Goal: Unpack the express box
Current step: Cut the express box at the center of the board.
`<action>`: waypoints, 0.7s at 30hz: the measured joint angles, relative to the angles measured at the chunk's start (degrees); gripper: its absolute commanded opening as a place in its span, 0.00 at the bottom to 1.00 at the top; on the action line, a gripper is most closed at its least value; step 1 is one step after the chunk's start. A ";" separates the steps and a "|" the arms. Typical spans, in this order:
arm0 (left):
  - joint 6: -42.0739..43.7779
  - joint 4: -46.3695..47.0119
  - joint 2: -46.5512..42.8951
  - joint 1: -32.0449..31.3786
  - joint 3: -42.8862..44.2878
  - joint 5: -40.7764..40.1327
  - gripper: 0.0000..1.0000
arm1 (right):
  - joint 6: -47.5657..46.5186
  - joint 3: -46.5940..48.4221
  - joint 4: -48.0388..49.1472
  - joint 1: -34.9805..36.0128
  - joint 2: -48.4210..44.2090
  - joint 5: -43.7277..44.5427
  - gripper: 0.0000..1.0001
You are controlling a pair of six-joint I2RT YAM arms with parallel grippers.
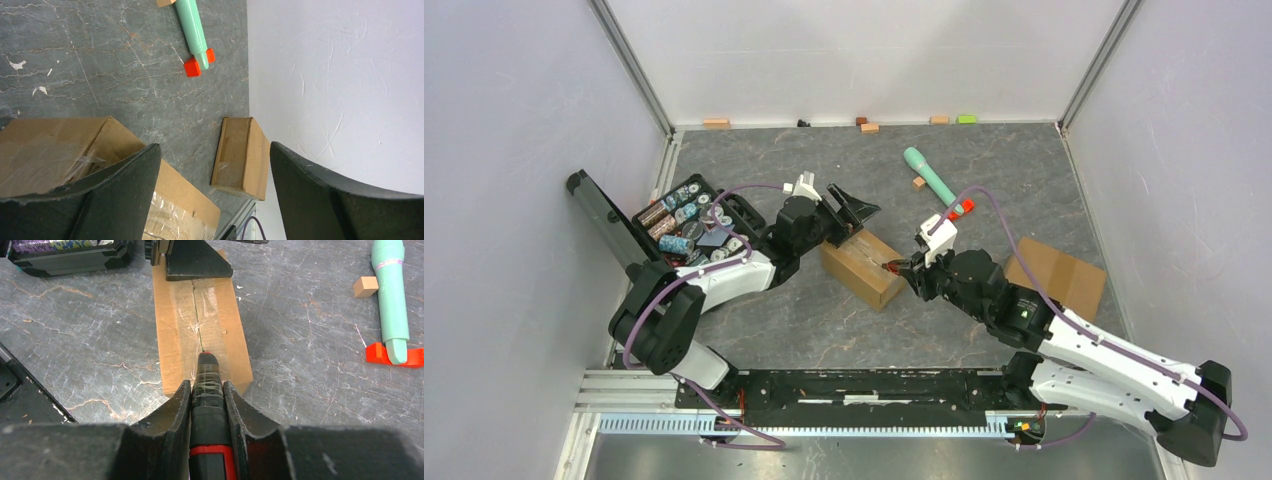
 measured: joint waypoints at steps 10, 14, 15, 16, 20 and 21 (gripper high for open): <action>-0.02 0.02 0.00 0.00 0.00 0.00 0.90 | 0.31 0.00 -3.17 0.00 -1.75 -0.42 0.00; 0.00 0.02 0.00 0.07 0.00 0.00 0.90 | 0.46 0.00 -4.13 0.00 -2.08 -0.59 0.00; 0.00 0.00 0.00 0.09 0.00 0.02 0.90 | 0.46 0.00 -4.20 0.00 -2.08 -0.63 0.00; 0.00 0.02 0.00 0.11 0.00 0.02 0.90 | 0.46 0.00 -4.24 0.00 -2.08 -0.72 0.00; 0.00 0.00 0.02 0.11 0.00 0.00 0.90 | 0.46 -0.26 -3.87 0.00 -1.55 -0.83 0.00; 0.00 0.00 0.02 0.11 0.00 0.02 0.90 | 0.46 -0.63 -3.34 0.00 -1.29 -0.85 0.00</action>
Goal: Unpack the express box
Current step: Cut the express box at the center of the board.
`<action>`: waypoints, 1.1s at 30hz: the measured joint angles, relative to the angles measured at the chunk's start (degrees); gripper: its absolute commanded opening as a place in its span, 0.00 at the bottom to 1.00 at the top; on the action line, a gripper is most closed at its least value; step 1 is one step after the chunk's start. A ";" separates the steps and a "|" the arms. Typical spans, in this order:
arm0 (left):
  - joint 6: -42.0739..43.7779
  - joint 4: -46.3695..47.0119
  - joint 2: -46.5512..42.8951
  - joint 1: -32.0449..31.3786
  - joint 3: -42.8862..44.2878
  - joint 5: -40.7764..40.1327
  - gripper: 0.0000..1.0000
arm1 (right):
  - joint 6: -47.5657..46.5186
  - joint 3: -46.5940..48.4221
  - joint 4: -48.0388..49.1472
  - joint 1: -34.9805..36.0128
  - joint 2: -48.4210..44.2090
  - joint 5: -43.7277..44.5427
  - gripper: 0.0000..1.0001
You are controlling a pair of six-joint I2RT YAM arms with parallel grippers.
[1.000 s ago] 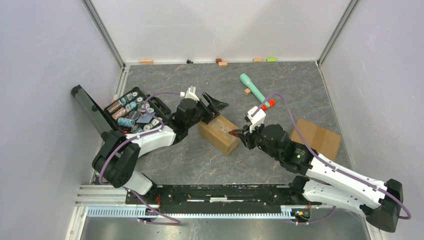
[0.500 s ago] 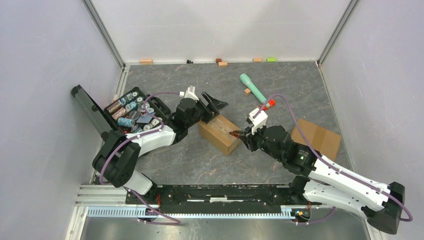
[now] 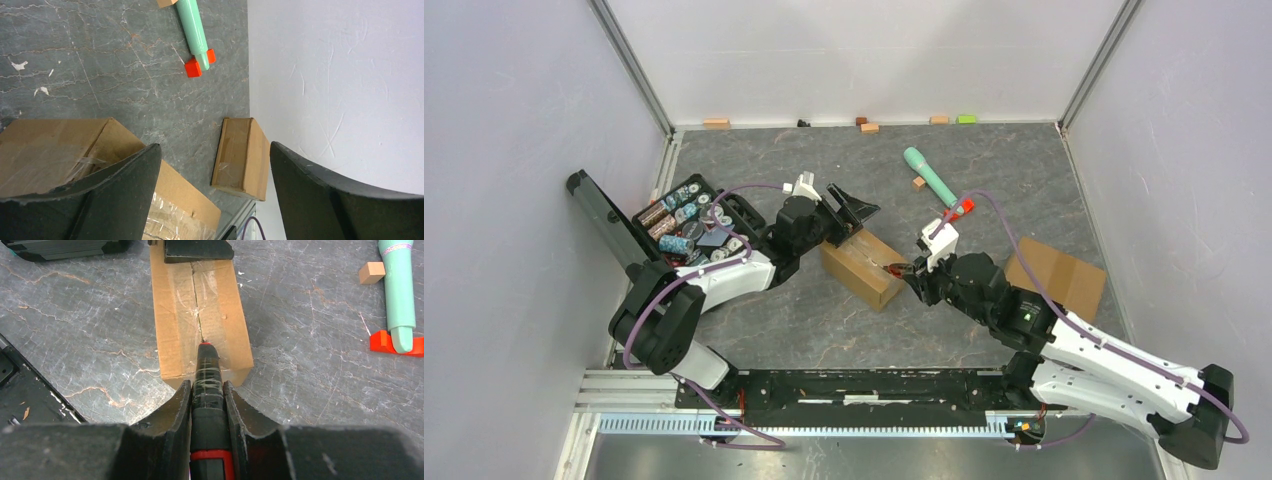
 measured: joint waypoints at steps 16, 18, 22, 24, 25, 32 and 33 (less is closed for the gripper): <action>0.07 0.39 0.15 1.11 -0.02 -0.39 0.90 | 0.52 -0.90 2.12 0.00 0.85 0.68 0.00; 0.07 0.46 0.17 1.18 -0.07 -0.33 0.90 | 0.61 -0.39 0.57 0.02 0.35 0.61 0.00; 0.07 0.90 0.24 1.36 -0.28 -0.02 0.90 | 0.70 0.33 -2.14 0.11 -0.17 0.39 0.00; 0.07 1.07 0.26 1.40 -0.37 0.04 0.90 | 0.70 0.46 -3.06 0.11 -0.35 0.24 0.00; 0.07 1.22 0.26 1.40 -0.39 0.07 0.90 | 0.72 0.50 -3.48 0.13 -0.48 0.20 0.00; 0.07 1.66 0.42 1.97 -0.48 0.83 0.90 | 1.05 0.57 -6.27 0.37 -1.66 -0.02 0.00; 0.07 1.68 0.46 1.99 -0.48 0.87 0.90 | 1.09 0.66 -6.75 0.37 -1.81 -0.07 0.00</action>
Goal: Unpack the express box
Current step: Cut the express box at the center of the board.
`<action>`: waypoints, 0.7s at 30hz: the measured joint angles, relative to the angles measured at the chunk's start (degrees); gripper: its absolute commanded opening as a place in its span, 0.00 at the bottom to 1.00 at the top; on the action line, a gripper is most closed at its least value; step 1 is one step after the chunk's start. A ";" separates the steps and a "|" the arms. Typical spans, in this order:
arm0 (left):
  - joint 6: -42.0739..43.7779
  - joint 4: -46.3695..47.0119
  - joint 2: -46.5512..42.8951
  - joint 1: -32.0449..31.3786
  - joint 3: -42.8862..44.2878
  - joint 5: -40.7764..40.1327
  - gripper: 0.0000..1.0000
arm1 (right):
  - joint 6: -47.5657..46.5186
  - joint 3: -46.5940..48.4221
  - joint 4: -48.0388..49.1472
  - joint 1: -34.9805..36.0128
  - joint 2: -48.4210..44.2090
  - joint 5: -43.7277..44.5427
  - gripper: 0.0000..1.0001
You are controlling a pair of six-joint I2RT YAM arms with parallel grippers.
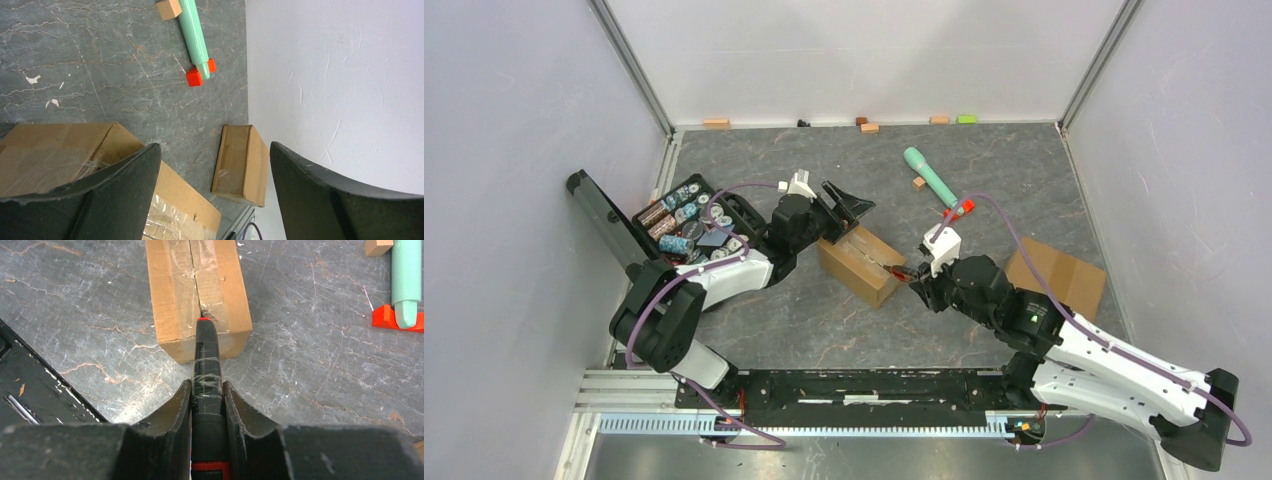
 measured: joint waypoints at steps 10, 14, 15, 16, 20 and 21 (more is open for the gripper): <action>0.00 0.02 0.04 0.04 0.00 0.07 0.90 | 0.11 0.85 -3.15 0.00 -0.92 -0.35 0.00; 0.00 0.04 0.09 0.04 0.00 0.07 0.90 | 0.48 1.05 -3.74 0.00 -0.96 -0.39 0.00; 0.00 0.04 0.09 0.04 0.00 0.07 0.90 | 0.52 1.09 -3.80 0.00 -0.96 -0.39 0.00; 0.00 0.04 0.09 0.04 0.00 0.07 0.90 | 0.66 1.18 -4.00 0.00 -0.96 -0.39 0.00; 0.00 0.07 0.09 0.04 0.00 0.09 0.90 | 0.92 1.75 -4.98 0.00 -0.90 -0.39 0.00; 0.00 0.07 0.09 0.04 0.00 0.09 0.90 | 0.94 1.90 -5.22 0.00 -0.87 -0.39 0.00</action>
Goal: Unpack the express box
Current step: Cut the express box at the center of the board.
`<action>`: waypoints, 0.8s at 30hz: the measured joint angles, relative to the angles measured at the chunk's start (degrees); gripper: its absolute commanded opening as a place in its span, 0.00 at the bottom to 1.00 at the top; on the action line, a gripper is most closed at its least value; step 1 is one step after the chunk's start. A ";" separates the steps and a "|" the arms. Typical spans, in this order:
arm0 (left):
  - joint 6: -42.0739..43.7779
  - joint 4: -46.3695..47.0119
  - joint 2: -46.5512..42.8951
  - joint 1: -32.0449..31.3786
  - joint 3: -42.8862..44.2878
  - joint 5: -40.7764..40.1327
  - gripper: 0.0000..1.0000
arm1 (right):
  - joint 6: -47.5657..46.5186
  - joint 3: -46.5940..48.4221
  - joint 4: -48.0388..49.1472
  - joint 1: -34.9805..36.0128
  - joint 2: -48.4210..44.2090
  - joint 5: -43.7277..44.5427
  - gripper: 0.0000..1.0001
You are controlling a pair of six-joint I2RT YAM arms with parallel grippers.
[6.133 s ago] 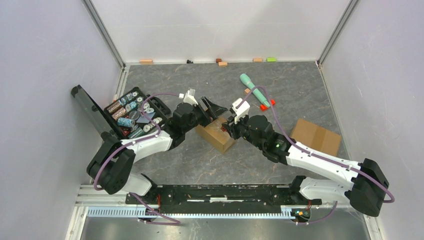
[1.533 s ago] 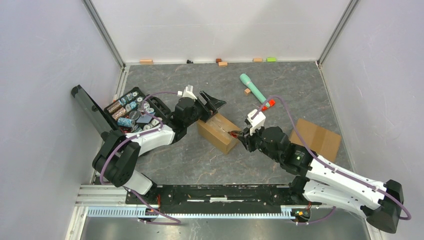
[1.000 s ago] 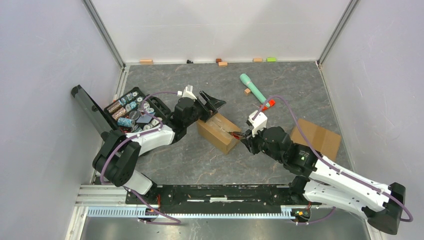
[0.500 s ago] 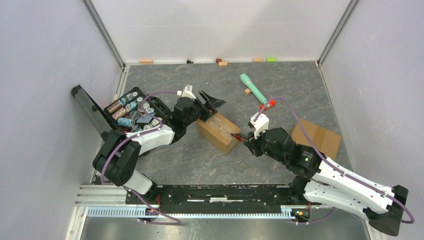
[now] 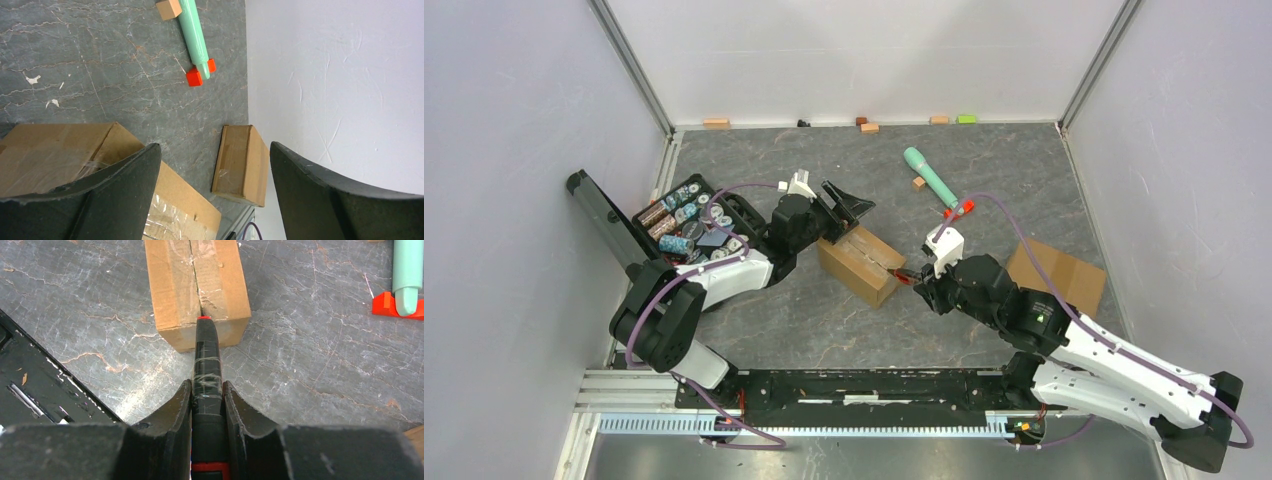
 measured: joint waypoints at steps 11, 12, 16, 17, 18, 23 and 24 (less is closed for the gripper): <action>0.00 0.04 0.07 0.00 0.00 0.04 0.90 | 0.13 0.68 -1.99 0.00 -0.37 -0.44 0.00; 0.00 0.04 0.07 0.00 0.02 0.04 0.90 | 0.15 0.68 -2.29 0.00 -0.55 -0.52 0.00; 0.00 0.00 0.11 0.00 0.09 0.09 0.90 | 0.17 0.92 -4.37 0.00 -1.29 -0.83 0.00; 0.00 0.00 0.15 0.00 0.11 0.09 0.90 | 0.17 1.05 -5.09 0.00 -1.53 -0.90 0.00; 0.00 0.02 0.15 0.00 0.11 0.09 0.90 | 0.20 1.14 -5.77 0.00 -1.73 -0.96 0.00; 0.00 0.00 0.15 0.04 0.13 0.13 0.90 | 0.52 1.46 -8.94 0.00 -3.34 -1.40 0.00; 0.00 0.02 0.15 0.04 0.13 0.17 0.90 | 0.57 1.51 -9.35 0.00 -3.54 -1.42 0.00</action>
